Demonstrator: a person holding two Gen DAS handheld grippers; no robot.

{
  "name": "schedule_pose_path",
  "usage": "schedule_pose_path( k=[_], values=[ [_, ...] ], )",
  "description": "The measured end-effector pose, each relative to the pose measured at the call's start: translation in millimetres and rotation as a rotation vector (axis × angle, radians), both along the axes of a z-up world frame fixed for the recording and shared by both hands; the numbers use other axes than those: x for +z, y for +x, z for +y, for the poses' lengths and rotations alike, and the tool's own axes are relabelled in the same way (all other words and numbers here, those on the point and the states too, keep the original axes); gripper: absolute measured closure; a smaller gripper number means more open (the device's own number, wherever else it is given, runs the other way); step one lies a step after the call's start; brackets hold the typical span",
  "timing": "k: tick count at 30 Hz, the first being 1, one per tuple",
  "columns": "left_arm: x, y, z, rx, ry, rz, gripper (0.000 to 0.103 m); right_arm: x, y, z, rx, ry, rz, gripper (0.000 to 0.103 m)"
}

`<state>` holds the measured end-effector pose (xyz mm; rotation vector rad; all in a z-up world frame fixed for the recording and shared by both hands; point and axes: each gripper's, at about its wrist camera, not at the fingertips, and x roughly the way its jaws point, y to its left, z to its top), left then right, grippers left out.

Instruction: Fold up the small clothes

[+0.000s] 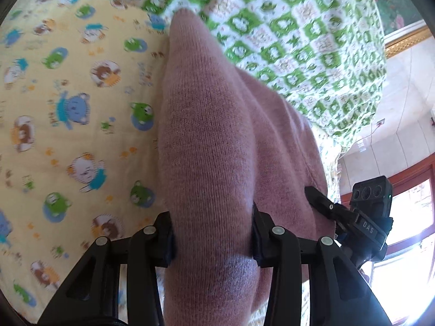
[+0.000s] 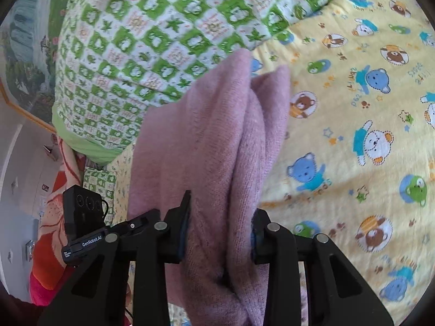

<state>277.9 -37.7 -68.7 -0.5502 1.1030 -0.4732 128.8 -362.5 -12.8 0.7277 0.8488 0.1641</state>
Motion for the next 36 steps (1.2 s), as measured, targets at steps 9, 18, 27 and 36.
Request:
schedule_pose_path(
  k=[9,18,27,36],
  values=[
    [25.9,-66.9,74.1,0.075,0.019,-0.041,0.061,17.9,-19.5,61.2,0.083,-0.009,-0.039,0.069],
    [38.5,-134.7,128.1,0.188,0.059,-0.045,0.061,3.5,-30.6,141.6,0.208,0.007,-0.024,0.069],
    [43.3,-175.6,180.5,0.275,0.077,-0.063,0.061,-2.7,-25.8,205.6,0.31,0.005,-0.023,0.069],
    [9.6,-195.0,202.9,0.325,0.082,0.015,0.06,-27.6,-17.5,239.6,0.361,-0.002,0.028,0.069]
  ],
)
